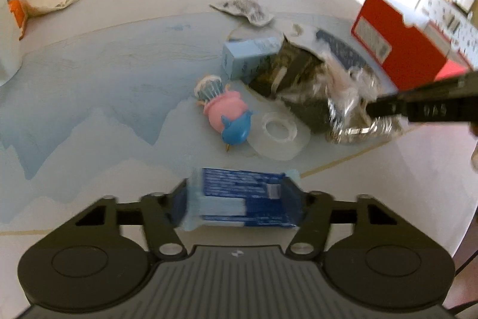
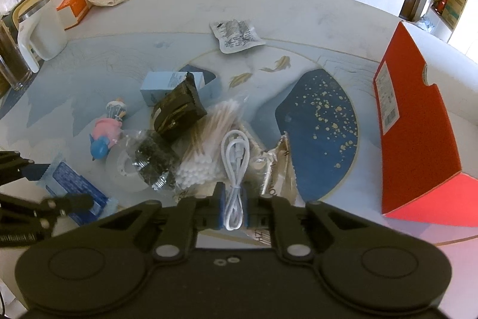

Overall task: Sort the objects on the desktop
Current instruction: 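Grasp the white USB cable with the right tool while the left tool grasps the blue wipe pack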

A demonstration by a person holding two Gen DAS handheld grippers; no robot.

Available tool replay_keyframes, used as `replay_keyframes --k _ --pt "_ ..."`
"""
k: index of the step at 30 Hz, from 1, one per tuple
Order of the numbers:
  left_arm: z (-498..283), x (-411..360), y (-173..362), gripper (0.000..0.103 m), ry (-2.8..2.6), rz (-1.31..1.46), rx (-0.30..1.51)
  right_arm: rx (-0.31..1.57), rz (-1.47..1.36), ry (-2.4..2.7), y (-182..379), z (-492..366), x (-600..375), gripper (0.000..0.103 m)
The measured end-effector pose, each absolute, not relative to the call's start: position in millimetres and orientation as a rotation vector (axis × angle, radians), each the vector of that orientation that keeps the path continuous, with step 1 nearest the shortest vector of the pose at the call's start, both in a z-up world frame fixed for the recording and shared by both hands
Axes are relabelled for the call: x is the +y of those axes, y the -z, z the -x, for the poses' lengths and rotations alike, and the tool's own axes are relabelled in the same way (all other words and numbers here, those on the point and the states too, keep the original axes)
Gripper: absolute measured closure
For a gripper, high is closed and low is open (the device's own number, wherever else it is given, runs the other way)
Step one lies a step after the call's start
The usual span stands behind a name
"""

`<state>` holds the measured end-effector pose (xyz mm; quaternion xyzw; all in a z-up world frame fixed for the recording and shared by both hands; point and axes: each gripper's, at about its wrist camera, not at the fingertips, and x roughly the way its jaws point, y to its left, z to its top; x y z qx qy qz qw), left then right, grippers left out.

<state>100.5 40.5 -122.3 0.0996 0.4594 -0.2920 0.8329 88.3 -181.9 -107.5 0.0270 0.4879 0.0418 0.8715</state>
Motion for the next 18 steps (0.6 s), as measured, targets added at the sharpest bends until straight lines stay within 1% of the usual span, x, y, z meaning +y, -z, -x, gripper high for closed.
replay_keyframes --k 6,7,8,11,18 --pt "-102 43 122 0.051 0.639 -0.204 0.991 1.016 -0.06 -0.088 106 -85 -182 0.094" --pt "-101 43 121 0.052 0.64 -0.203 0.99 1.014 -0.061 -0.09 105 -84 -182 0.094" --pt "-101 44 120 0.058 0.641 -0.2 0.988 1.013 -0.062 -0.092 104 -84 -182 0.094" --pt "-103 48 115 0.068 0.665 -0.159 0.996 1.009 -0.069 -0.092 102 -82 -182 0.094" --pt "-99 53 110 0.074 0.687 -0.15 0.999 0.997 -0.086 -0.094 97 -77 -183 0.094"
